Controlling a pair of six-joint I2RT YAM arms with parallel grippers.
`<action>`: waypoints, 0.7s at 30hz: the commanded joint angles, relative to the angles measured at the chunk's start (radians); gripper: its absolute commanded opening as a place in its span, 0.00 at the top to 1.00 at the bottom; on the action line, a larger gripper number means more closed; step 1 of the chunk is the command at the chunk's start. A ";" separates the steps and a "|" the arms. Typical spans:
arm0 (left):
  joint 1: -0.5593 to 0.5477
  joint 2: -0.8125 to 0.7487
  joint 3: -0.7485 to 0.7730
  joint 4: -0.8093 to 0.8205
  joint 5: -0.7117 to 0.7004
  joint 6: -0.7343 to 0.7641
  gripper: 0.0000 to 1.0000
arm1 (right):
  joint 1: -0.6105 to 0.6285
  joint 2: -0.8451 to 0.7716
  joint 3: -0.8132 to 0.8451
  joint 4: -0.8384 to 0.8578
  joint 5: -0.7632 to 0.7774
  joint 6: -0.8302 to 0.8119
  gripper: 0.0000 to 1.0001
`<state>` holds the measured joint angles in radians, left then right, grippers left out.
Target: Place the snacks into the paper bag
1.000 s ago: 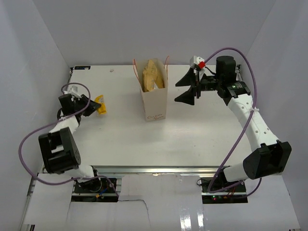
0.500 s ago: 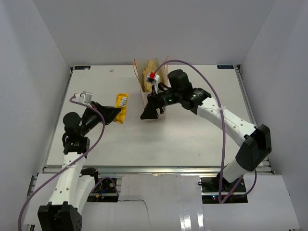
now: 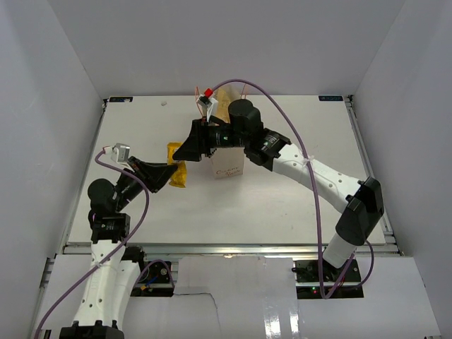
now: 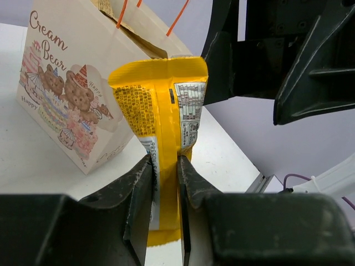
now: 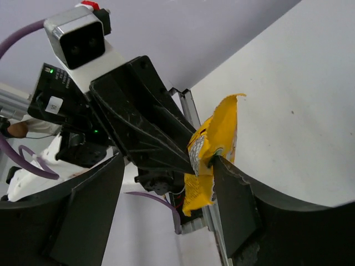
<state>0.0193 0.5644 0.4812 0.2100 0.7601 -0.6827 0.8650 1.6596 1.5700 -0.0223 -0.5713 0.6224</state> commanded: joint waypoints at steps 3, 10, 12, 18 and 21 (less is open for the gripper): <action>-0.002 -0.035 0.000 -0.024 0.018 -0.009 0.67 | 0.028 0.037 0.056 0.090 0.045 0.057 0.35; -0.002 -0.081 0.025 -0.092 -0.001 0.009 0.66 | 0.046 0.065 0.038 0.081 0.056 0.062 0.47; -0.002 -0.096 0.025 -0.096 -0.002 0.003 0.66 | 0.048 0.068 0.044 0.071 0.067 0.042 0.48; -0.002 -0.110 0.020 -0.103 0.005 -0.006 0.66 | 0.051 0.078 0.053 0.068 0.080 0.025 0.54; -0.002 -0.106 0.023 -0.101 0.010 -0.006 0.66 | 0.054 0.078 0.042 0.068 0.080 0.025 0.60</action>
<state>0.0193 0.4622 0.4812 0.1040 0.7597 -0.6823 0.9104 1.7348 1.5894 0.0250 -0.5007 0.6609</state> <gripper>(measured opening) 0.338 0.412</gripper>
